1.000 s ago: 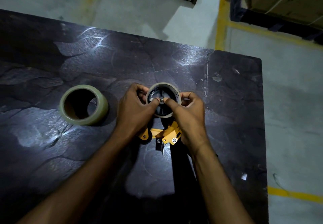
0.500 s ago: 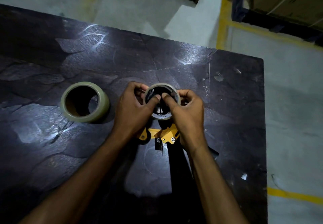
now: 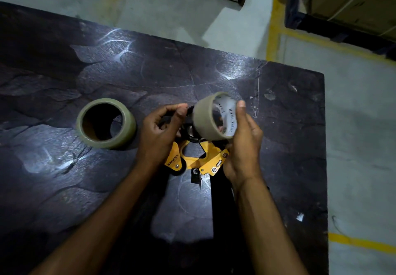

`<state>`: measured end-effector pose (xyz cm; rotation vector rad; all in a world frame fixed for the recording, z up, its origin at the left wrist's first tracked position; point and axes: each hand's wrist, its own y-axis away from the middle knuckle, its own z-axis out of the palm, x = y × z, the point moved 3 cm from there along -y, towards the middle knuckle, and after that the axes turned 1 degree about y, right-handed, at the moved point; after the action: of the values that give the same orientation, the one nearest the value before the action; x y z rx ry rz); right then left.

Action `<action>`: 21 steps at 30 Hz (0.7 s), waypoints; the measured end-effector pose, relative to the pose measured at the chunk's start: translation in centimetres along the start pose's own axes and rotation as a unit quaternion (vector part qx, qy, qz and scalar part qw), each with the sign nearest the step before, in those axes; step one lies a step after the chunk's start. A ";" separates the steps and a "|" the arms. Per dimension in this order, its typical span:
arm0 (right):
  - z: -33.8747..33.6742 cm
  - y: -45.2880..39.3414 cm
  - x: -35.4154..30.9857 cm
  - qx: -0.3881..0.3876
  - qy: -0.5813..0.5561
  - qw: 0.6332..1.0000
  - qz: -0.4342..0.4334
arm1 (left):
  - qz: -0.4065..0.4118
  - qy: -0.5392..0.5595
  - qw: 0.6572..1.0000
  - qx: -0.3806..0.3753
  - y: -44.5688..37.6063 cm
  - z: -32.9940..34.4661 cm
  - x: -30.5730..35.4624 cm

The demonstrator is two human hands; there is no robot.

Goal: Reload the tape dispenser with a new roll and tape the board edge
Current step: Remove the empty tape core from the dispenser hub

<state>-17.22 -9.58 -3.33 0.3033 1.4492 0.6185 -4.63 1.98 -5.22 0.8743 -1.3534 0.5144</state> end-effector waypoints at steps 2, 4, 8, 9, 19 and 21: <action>-0.4 -0.6 -0.3 0.026 -0.061 0.998 0.007 | 0.007 -0.020 1.000 0.011 0.1 -0.2 -0.2; -0.9 -1.8 -0.8 0.062 -0.078 0.995 -0.010 | 0.012 -0.030 0.999 0.017 0.2 -0.3 -0.4; -1.3 -4.3 -1.3 0.112 0.026 0.993 -0.030 | 0.022 -0.043 0.998 0.035 0.4 -0.8 -1.3; -1.3 -4.8 -1.3 0.109 0.064 0.992 -0.030 | 0.029 -0.050 0.997 0.041 0.5 -0.9 -1.5; -0.6 -4.0 -1.5 0.043 0.350 0.908 -0.228 | 0.056 -0.123 0.990 0.041 1.2 -2.7 -1.5; -0.5 -4.5 -1.3 0.004 0.360 0.904 -0.230 | 0.063 -0.140 0.987 0.046 1.6 -3.3 -1.1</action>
<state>-16.75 -14.01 -4.78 -0.3049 2.1425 0.3375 -3.96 5.72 -5.90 0.9656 -1.6605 0.5706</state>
